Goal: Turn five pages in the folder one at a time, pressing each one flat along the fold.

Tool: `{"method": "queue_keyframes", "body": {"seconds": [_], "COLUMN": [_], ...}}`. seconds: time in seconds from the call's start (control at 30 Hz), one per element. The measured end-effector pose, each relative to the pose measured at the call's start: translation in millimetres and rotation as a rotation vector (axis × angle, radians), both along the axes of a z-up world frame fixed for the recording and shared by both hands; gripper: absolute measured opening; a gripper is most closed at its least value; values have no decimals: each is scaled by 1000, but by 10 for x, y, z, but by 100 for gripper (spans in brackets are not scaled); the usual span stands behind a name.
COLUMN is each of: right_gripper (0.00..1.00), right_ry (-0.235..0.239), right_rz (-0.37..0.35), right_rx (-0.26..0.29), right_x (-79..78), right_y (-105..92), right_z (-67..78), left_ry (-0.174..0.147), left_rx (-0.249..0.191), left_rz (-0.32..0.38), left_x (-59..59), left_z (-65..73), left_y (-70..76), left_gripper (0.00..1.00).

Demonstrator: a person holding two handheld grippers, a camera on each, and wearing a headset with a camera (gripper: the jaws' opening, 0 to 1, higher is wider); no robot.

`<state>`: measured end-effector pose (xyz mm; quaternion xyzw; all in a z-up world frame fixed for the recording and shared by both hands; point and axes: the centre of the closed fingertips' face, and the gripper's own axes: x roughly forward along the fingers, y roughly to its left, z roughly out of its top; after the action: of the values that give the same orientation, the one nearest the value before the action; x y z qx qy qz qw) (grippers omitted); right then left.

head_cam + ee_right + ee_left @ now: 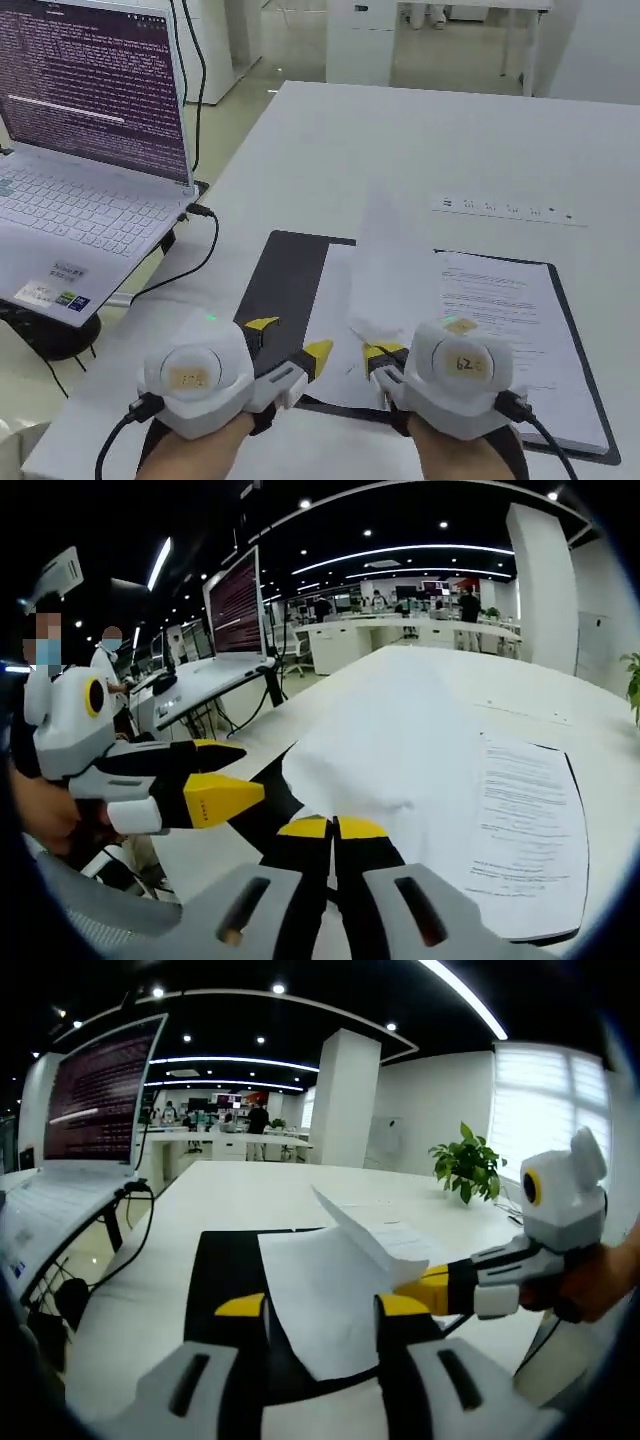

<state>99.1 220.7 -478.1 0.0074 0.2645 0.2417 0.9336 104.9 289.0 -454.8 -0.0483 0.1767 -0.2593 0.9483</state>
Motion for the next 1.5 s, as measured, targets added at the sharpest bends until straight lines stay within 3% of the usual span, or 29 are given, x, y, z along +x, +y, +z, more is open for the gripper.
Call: {"method": "queue_keyframes", "body": {"seconds": [0.17,0.3,0.6,0.8,1.03,1.1,1.2,1.37,1.5], "right_gripper": [0,0,0,1,11,13,13,8,3], "right_ry": [57,95,155,188,179,168,137,102,53], "right_rz": [16,36,75,71,86,97,106,82,17], "right_rx": [-14,-60,-134,-108,-13,36,49,74,58], "right_x": [-4,-19,-16,-44,-131,-171,-229,-289,-237], "right_y": [136,207,258,241,318,357,319,145,-119], "right_z": [-164,-347,-712,-846,-785,-731,-672,-594,-508], "left_ry": [9,15,52,83,99,103,118,121,106], "left_rx": [2,0,6,12,10,8,19,39,102], "left_rz": [27,47,58,53,56,55,55,21,-40], "left_x": [-15,-24,-42,-27,-1,7,29,93,166], "left_z": [-33,-59,-175,-289,-331,-340,-377,-419,-488], "left_y": [134,223,277,242,206,192,168,19,-193], "left_gripper": [41,41,42,42,42,42,42,41,42]}}
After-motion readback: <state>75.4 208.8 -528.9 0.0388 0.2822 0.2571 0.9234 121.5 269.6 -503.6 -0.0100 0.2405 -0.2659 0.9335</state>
